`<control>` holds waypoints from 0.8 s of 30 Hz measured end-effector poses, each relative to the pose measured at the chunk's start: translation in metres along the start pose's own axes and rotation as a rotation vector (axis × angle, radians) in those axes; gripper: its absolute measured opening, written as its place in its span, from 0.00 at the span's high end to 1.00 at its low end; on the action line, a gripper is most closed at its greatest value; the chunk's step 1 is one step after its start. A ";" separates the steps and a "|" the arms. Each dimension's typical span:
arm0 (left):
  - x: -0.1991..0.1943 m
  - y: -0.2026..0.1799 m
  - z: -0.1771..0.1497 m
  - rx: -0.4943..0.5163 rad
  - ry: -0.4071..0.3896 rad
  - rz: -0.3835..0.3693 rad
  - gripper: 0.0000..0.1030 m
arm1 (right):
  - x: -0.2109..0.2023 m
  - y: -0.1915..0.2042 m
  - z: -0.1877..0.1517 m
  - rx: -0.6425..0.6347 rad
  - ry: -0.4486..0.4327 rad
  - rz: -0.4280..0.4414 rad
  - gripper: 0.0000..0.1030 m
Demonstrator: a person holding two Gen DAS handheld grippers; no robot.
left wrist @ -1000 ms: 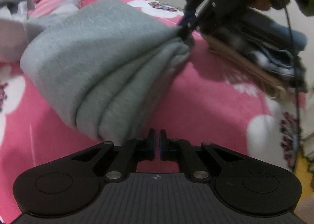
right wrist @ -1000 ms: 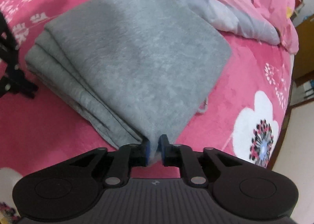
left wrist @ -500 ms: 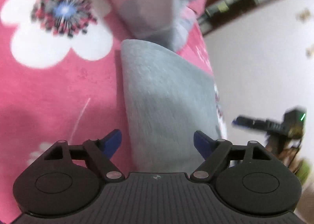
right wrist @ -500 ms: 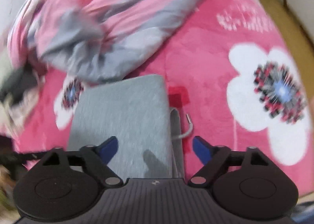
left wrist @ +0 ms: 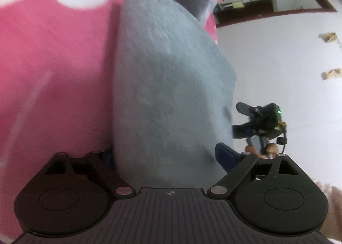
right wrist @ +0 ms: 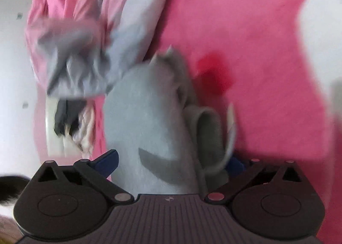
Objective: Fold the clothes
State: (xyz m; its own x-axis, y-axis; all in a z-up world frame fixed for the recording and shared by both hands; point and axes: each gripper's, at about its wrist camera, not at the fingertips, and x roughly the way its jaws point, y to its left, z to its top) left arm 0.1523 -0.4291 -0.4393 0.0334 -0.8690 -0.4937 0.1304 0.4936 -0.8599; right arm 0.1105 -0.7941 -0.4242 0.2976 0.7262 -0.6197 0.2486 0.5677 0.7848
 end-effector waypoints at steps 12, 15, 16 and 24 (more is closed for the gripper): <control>-0.038 0.013 0.001 -0.089 0.024 -0.188 0.21 | 0.058 0.068 -0.037 0.013 0.054 -0.033 0.02; -0.082 0.025 0.000 -0.081 0.034 -0.159 0.23 | 0.094 0.098 -0.061 0.018 0.055 -0.018 0.03; -0.099 0.031 0.000 -0.078 0.038 -0.140 0.24 | 0.110 0.108 -0.071 0.021 0.057 -0.008 0.03; -0.253 0.083 0.006 -0.020 0.077 0.068 0.24 | 0.236 0.217 -0.141 -0.076 0.078 0.017 0.04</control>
State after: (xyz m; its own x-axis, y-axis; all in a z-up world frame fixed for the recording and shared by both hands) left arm 0.1604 -0.1685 -0.3849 -0.0347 -0.8286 -0.5587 0.1106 0.5524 -0.8262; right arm 0.1053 -0.4446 -0.3986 0.2279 0.7622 -0.6059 0.1727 0.5808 0.7955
